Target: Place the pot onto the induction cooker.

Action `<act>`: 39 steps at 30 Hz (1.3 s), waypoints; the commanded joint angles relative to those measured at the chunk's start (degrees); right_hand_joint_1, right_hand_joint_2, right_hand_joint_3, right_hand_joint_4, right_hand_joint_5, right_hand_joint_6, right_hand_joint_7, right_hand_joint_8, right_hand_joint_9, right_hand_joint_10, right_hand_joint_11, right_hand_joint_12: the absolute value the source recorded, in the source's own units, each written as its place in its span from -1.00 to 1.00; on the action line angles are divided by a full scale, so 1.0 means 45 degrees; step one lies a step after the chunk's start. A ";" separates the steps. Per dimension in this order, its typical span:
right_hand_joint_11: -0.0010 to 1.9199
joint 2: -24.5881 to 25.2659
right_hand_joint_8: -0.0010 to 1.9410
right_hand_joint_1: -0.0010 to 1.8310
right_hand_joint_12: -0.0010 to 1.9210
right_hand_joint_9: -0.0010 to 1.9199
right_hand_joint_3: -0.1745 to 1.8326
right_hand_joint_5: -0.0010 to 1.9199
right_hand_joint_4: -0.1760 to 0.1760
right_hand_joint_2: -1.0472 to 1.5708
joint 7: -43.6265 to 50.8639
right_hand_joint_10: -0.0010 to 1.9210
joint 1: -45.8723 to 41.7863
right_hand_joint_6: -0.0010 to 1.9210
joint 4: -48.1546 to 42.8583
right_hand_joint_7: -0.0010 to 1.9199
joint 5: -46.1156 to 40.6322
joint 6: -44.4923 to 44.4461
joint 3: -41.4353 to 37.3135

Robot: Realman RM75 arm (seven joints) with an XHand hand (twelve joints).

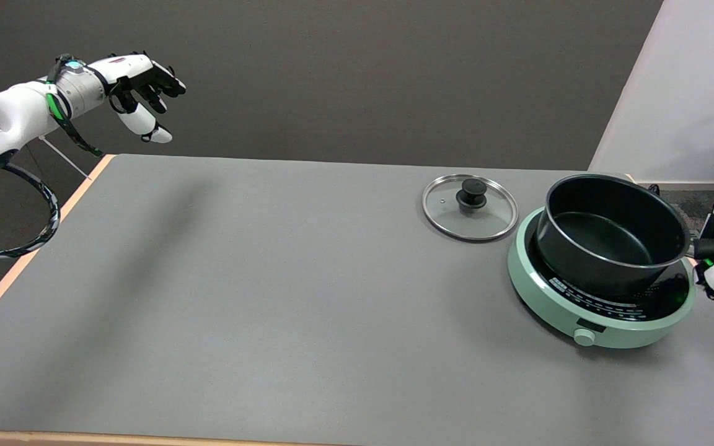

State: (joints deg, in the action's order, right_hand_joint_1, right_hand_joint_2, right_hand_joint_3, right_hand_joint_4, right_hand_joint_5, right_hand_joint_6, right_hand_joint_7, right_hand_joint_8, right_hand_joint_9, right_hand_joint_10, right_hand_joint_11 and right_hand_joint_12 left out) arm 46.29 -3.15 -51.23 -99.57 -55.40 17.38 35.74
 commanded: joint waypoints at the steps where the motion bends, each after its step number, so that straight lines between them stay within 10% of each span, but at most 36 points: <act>1: 0.22 -0.0070 0.20 0.24 0.21 0.22 1.00 0.22 -0.16 -0.42 0.0049 0.21 0.0047 0.21 -0.0233 0.22 0.0199 0.0102 -0.0037; 6: -0.35 -0.0070 -0.36 0.32 -0.35 -0.35 1.00 -0.35 0.61 -0.94 0.0049 -0.35 0.0064 -0.35 -0.0539 -0.35 0.0797 0.0529 -0.0177; 8: -0.77 -0.0070 -0.78 0.36 -0.77 -0.77 1.00 -0.77 0.28 -1.00 0.0049 -0.77 0.0064 -0.77 -0.0639 -0.77 0.0926 0.0640 -0.0260; 11: -0.62 -0.0070 -0.62 0.50 -0.62 -0.62 0.62 -0.62 -0.20 -0.99 0.0049 -0.62 0.0064 -0.62 -0.0713 -0.62 0.1032 0.0657 -0.0341; 16: -0.61 -0.0070 -0.61 0.52 -0.61 -0.61 0.83 -0.61 -0.69 -1.00 0.0049 -0.61 0.0064 -0.61 -0.0852 -0.61 0.1046 0.0597 -0.0710; 18: -0.59 -0.0070 -0.59 0.52 -0.59 -0.59 0.78 -0.59 -0.45 -1.00 0.0045 -0.59 0.0064 -0.59 -0.0933 -0.59 0.1046 0.0554 -0.0901; 39: -0.63 -0.1192 -0.63 0.41 -0.63 -0.63 0.60 -0.63 -0.64 -1.00 -0.1524 -0.63 0.1222 -0.63 -0.0876 -0.63 -0.0750 -0.4149 -0.1406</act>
State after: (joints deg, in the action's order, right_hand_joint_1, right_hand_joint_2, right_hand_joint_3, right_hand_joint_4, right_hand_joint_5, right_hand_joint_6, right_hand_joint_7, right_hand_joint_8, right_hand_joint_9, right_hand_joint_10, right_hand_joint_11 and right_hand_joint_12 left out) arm 44.34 -3.46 -49.31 -105.01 -50.81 15.46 30.54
